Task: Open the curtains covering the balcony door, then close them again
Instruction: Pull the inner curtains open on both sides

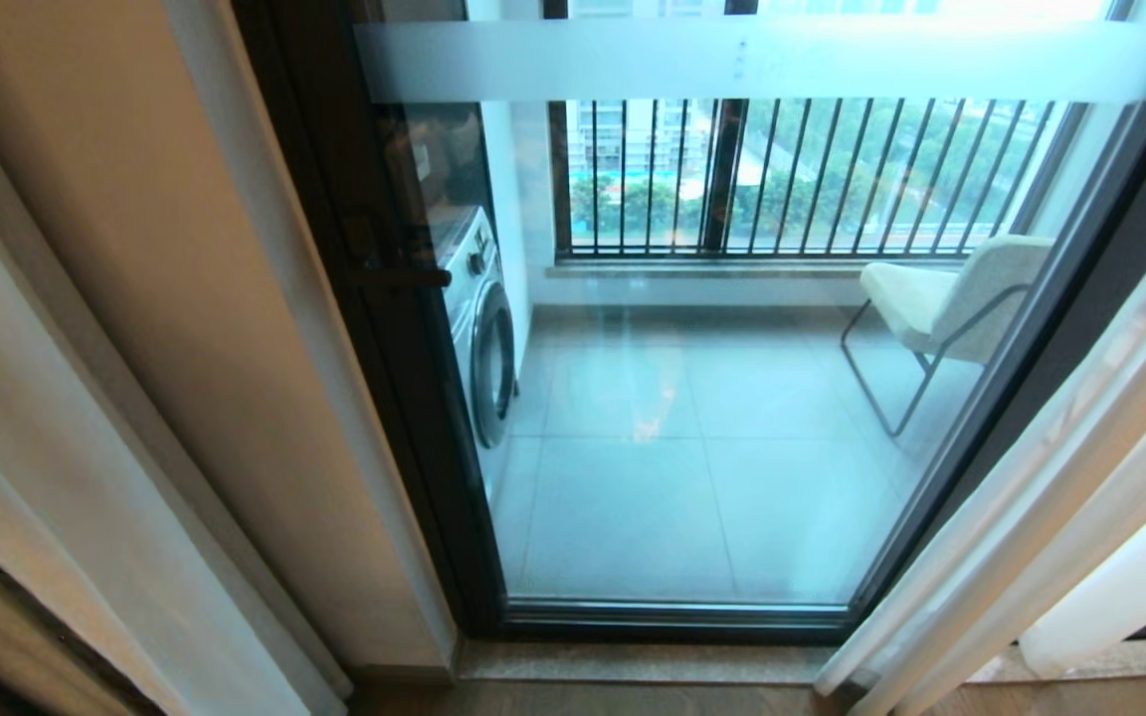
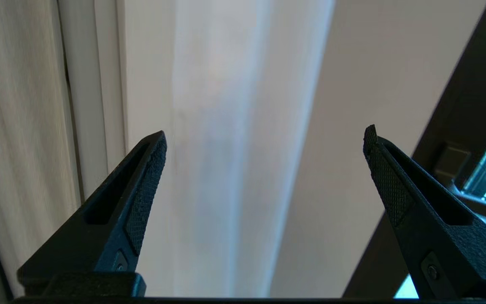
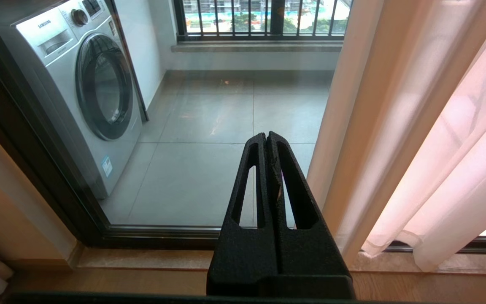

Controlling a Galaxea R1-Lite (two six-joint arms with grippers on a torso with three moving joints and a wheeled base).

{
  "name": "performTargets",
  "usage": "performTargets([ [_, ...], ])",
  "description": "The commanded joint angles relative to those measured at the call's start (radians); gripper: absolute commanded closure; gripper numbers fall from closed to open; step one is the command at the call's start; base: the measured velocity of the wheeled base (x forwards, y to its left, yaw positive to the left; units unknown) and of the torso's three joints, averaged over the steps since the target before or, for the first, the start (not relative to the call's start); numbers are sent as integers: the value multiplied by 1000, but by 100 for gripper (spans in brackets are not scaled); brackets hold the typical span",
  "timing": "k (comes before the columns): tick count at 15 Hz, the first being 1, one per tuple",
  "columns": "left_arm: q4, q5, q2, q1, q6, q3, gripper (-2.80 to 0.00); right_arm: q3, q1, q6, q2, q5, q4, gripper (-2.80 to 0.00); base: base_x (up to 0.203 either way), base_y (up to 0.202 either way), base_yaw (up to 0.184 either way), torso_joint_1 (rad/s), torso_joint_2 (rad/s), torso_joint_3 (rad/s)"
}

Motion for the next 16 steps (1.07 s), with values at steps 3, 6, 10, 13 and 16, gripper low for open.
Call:
performTargets([
  [3, -6, 0, -90, 1, -2, 89, -280, 0, 0, 0, 1, 0, -1, 0, 0, 0, 0, 0, 0, 0],
  [6, -6, -1, -127, 1, -2, 151, -280, 0, 0, 0, 0, 0, -1, 0, 0, 0, 0, 0, 0, 0],
  [10, -4, -1, -170, -1, -4, 229, -280, 0, 0, 0, 0, 0, -1, 0, 0, 0, 0, 0, 0, 0],
  [13, -2, -2, -215, -1, -4, 282, -280, 0, 0, 0, 0, 0, -1, 0, 0, 0, 0, 0, 0, 0],
  [16, 36, -21, -297, -1, -7, 329, 0, 0, 0, 0, 0, 0, -1, 0, 0, 0, 0, 0, 0, 0],
])
